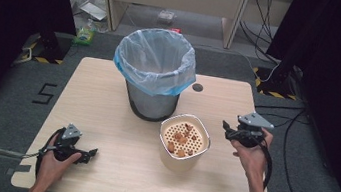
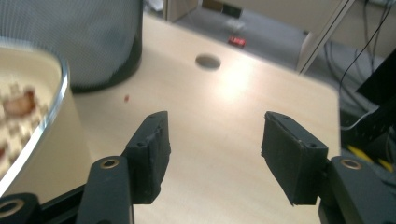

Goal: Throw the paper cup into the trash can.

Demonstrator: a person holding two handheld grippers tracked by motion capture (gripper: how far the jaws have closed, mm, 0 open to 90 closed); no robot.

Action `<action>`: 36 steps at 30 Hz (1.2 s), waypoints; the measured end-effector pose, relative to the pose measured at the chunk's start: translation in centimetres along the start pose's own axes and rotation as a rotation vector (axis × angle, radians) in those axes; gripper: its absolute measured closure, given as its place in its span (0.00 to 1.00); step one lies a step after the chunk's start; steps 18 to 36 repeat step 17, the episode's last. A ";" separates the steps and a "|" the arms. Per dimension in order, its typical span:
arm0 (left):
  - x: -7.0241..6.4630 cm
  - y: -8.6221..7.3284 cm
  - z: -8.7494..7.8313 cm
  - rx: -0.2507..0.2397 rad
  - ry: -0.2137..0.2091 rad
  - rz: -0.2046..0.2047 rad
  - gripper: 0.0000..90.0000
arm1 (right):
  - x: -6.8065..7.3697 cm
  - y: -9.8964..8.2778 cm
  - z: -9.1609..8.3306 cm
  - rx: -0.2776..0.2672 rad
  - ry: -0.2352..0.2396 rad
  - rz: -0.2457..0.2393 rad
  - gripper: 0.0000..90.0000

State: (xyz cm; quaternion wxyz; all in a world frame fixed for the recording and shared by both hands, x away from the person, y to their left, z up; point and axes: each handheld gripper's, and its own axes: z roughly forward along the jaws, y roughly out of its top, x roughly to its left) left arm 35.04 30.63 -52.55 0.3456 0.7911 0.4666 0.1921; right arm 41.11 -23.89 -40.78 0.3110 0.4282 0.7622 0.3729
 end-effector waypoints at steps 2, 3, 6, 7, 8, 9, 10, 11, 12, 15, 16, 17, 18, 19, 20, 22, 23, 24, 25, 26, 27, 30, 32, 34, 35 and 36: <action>0.0 0.0 0.0 0.000 0.000 0.000 0.00 | 0.2 -1.0 0.3 0.014 -0.012 -0.003 0.46; 0.0 0.0 0.0 0.000 0.000 0.000 0.00 | 0.3 -1.5 0.5 0.020 -0.013 0.000 0.45; 0.0 0.0 0.0 0.000 0.000 0.000 0.00 | 0.4 -2.6 0.8 0.030 -0.013 0.012 0.45; 0.0 0.0 0.0 0.000 0.000 0.000 0.00 | 0.4 -2.9 0.9 0.036 -0.016 0.011 0.44; 0.0 0.0 0.0 -0.002 0.000 -0.002 0.00 | 0.4 -3.2 1.0 0.039 -0.019 0.015 0.44; 0.0 0.0 0.0 -0.001 0.000 0.000 0.00 | 0.5 -3.5 1.1 0.039 -0.020 0.020 0.44; 0.0 0.0 0.0 -0.001 0.000 0.000 0.00 | 0.5 -3.9 1.2 0.043 -0.019 0.027 0.43; 0.0 0.0 0.0 -0.001 0.000 -0.001 0.00 | 0.5 -4.1 1.3 0.046 -0.020 0.030 0.43; 0.0 0.0 0.0 -0.001 0.000 0.000 0.00 | 0.5 -4.4 1.4 0.055 -0.020 0.028 0.42; 0.0 0.0 0.0 -0.001 0.001 -0.001 0.00 | 0.3 -5.1 1.6 0.067 -0.031 0.045 0.41; 0.0 0.0 0.0 0.000 0.001 0.000 0.00 | 0.1 -5.3 1.7 0.075 -0.037 0.052 0.40; 0.0 0.0 0.0 0.000 0.001 0.000 0.00 | 0.0 -5.6 1.7 0.081 -0.036 0.064 0.40; 0.0 0.0 0.0 0.000 0.001 0.000 0.00 | 0.0 -5.6 1.7 0.081 -0.036 0.064 0.40; 0.0 0.0 0.0 0.000 0.001 0.000 0.00 | 0.0 -5.6 1.7 0.081 -0.036 0.064 0.40; 0.0 0.0 0.0 0.000 0.001 0.000 0.00 | 0.0 -5.6 1.7 0.081 -0.036 0.064 0.40; 0.0 0.0 0.0 0.000 0.001 0.000 0.00 | 0.0 -5.6 1.7 0.081 -0.036 0.064 0.40; 0.0 0.0 0.0 0.000 0.001 0.000 0.00 | 0.0 -5.6 1.7 0.081 -0.036 0.064 0.40; 0.0 0.0 0.0 0.000 0.001 0.000 0.00 | 0.0 -5.6 1.7 0.081 -0.036 0.064 0.40; 0.0 0.0 0.0 0.000 0.001 0.000 0.00 | 0.0 -5.6 1.7 0.081 -0.036 0.064 0.40; 0.0 0.0 0.0 0.000 0.001 0.000 0.00 | 0.0 -5.6 1.7 0.081 -0.036 0.064 0.40; 0.0 0.0 0.0 0.000 0.001 0.000 0.00 | 0.0 -5.6 1.7 0.081 -0.036 0.064 0.40; 0.0 0.0 0.0 0.000 0.001 0.000 0.00 | 0.0 -5.6 1.7 0.081 -0.036 0.064 0.40; 0.0 0.0 0.0 0.000 0.001 0.000 0.00 | 0.0 -5.6 1.7 0.081 -0.036 0.064 0.40; 0.0 0.0 0.0 0.000 0.001 0.000 0.00 | 0.0 -5.6 1.7 0.081 -0.036 0.064 0.40; 0.0 0.0 0.0 0.000 0.001 0.000 0.00 | 0.0 -5.6 1.7 0.081 -0.036 0.064 0.40; 0.0 0.0 0.0 0.000 0.001 0.000 0.00 | 0.0 -5.6 1.7 0.081 -0.036 0.064 0.40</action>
